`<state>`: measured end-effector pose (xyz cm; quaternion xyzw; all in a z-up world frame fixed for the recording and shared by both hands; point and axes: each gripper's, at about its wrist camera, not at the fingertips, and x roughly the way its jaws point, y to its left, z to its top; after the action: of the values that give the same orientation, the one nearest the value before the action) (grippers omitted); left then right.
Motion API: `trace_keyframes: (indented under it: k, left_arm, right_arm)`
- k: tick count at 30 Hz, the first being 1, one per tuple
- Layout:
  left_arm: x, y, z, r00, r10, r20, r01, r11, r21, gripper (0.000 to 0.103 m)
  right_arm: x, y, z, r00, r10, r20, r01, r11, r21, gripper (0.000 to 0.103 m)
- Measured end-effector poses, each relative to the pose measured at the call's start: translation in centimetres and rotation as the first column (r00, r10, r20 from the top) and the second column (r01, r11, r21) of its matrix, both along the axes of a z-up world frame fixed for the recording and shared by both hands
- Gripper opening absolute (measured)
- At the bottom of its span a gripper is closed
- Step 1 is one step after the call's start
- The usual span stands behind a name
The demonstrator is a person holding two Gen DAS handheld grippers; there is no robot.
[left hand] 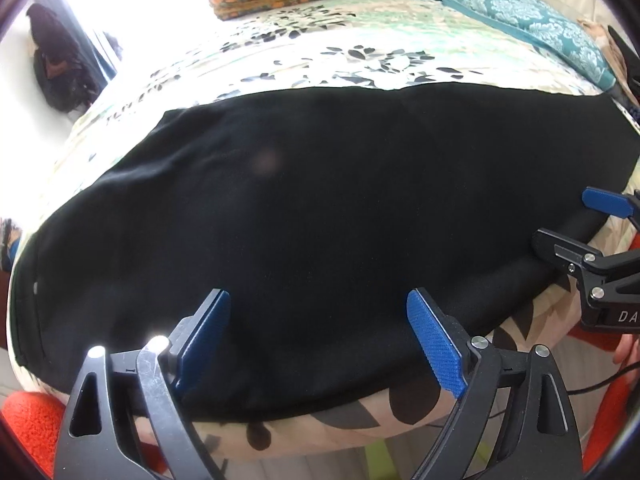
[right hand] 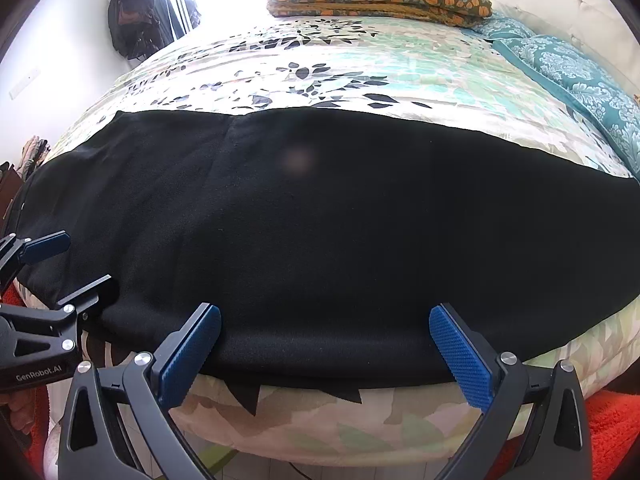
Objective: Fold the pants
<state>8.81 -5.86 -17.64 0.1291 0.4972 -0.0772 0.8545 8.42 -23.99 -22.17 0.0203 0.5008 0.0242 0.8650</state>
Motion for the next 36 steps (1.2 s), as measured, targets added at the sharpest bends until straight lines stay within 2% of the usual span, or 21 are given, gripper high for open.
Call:
trace_keyframes:
  k: [4,19,21,23,26,28,30,33,34,36]
  left_arm:
    - [0.7,0.8,-0.3,0.999,0.029,-0.038,-0.03,0.999,-0.031,0.098]
    - [0.9,1.1,-0.7,1.0,0.017,-0.026,-0.018,0.999,-0.039,0.1]
    - [0.9,1.3,-0.8,1.0,0.013,-0.027,-0.014,0.999,-0.049,0.101]
    - [0.9,1.4,-0.7,1.0,0.01,-0.027,-0.012,0.999,-0.051,0.101]
    - [1.0,1.3,-0.8,1.0,0.012,-0.026,-0.013,0.999,-0.049,0.101]
    - [1.1,1.3,-0.9,1.0,0.015,-0.024,-0.016,0.999,-0.046,0.102]
    - [1.2,1.3,-0.9,1.0,0.016,-0.026,-0.017,0.999,-0.048,0.102]
    - [1.2,1.3,-0.9,0.999,0.019,-0.026,-0.02,0.999,-0.05,0.102]
    - [1.2,1.3,-0.9,0.999,0.021,-0.025,-0.022,0.999,-0.049,0.102]
    - [1.3,1.2,-0.9,0.999,0.024,-0.024,-0.026,0.999,-0.048,0.102]
  right_arm:
    - [-0.1,0.0,-0.1,1.0,0.002,0.005,-0.002,1.0,0.001,0.103]
    - [-0.3,-0.1,0.2,1.0,0.005,0.008,-0.005,1.0,0.003,0.103]
    - [0.0,-0.9,1.0,1.0,0.024,-0.006,-0.024,0.998,0.053,0.103]
    - [-0.2,-3.4,2.7,0.998,-0.053,0.034,0.048,0.987,0.152,0.1]
    - [-1.1,-10.2,6.3,0.961,-0.244,0.128,0.194,0.929,0.315,0.1]
    - [-1.9,-16.2,8.2,0.914,-0.377,0.149,0.283,0.857,0.43,0.101]
    - [-3.0,-22.7,9.1,0.861,-0.496,0.116,0.364,0.758,0.541,0.101]
    - [-5.3,-31.9,8.5,0.762,-0.648,0.008,0.493,0.587,0.642,0.101]
    - [-6.1,-34.3,8.0,0.734,-0.679,-0.026,0.528,0.546,0.651,0.101]
    - [-7.2,-37.8,7.0,0.704,-0.707,-0.075,0.577,0.507,0.641,0.1]
